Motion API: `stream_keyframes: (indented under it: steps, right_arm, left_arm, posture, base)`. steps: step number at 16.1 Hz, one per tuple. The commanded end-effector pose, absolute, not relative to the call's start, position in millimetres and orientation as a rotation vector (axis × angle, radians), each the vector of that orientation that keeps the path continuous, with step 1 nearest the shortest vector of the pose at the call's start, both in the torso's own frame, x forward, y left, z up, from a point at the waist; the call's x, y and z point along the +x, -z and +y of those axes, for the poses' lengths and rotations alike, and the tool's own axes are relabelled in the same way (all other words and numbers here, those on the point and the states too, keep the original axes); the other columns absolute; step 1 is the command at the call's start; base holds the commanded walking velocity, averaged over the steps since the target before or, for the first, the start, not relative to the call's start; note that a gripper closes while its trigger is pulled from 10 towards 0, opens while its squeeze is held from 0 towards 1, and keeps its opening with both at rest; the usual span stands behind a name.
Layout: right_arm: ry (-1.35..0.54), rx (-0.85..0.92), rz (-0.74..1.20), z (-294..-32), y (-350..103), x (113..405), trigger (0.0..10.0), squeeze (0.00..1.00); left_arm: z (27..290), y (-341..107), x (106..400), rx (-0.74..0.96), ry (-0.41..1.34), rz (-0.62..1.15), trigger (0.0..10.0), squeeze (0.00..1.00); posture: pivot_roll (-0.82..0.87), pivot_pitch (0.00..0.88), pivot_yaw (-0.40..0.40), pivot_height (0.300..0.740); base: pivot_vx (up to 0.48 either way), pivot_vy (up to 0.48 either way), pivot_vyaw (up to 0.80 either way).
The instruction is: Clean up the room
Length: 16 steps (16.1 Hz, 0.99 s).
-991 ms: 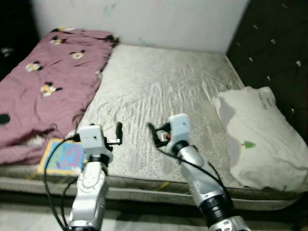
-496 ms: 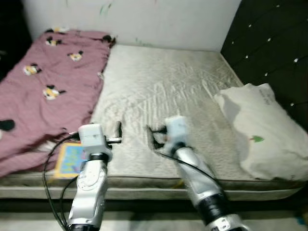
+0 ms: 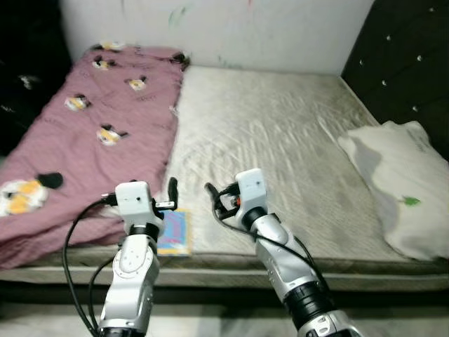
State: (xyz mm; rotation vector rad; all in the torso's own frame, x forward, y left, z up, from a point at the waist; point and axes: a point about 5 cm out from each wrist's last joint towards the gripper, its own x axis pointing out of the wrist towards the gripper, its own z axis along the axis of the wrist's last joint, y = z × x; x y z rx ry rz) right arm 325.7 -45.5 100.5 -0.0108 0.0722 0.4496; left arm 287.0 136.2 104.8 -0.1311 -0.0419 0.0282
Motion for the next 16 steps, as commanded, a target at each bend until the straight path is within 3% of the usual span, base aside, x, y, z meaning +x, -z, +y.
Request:
stream_keyframes:
  steps: [1, 6, 11, 14, 16]
  right_arm:
    - [-0.413, -0.023, 0.082, -60.3, -96.3, 327.2, 10.0, 0.0]
    - [-0.374, -0.002, 0.022, -70.9, -103.6, 328.0, 10.0, 0.0]
    - [-0.216, -0.051, -0.077, -119.3, -121.0, 327.9, 10.0, 0.0]
    - [-0.18, -0.042, -0.062, -152.1, -118.3, 303.2, 10.0, 0.0]
    - [-0.132, -0.058, -0.011, -175.6, -112.4, 271.7, 10.0, 0.0]
  left_arm:
    - [128.7, -104.1, 286.3, -0.124, -0.004, -0.04, 10.0, 0.0]
    - [135.1, -108.8, 281.6, -0.12, 0.012, -0.085, 10.0, 0.0]
    - [168.0, -103.7, 256.8, -0.072, -0.083, -0.07, 10.0, 0.0]
    - [179.0, -103.0, 232.1, -0.048, -0.082, -0.04, 10.0, 0.0]
    - [188.3, -97.2, 207.4, -0.025, -0.096, 0.009, 10.0, 0.0]
  posture:
    - [0.05, 0.019, -0.046, 0.74]
    - [0.05, 0.016, -0.045, 0.74]
    - [0.04, 0.027, -0.045, 0.74]
    - [0.05, 0.034, -0.049, 0.74]
    - [0.04, 0.039, -0.043, 0.74]
  base:
    - [0.0, 0.48, 0.0]
    - [0.0, 0.0, 0.0]
    - [0.0, 0.0, 0.0]
    - [0.0, 0.0, 0.0]
    - [0.0, 0.0, 0.0]
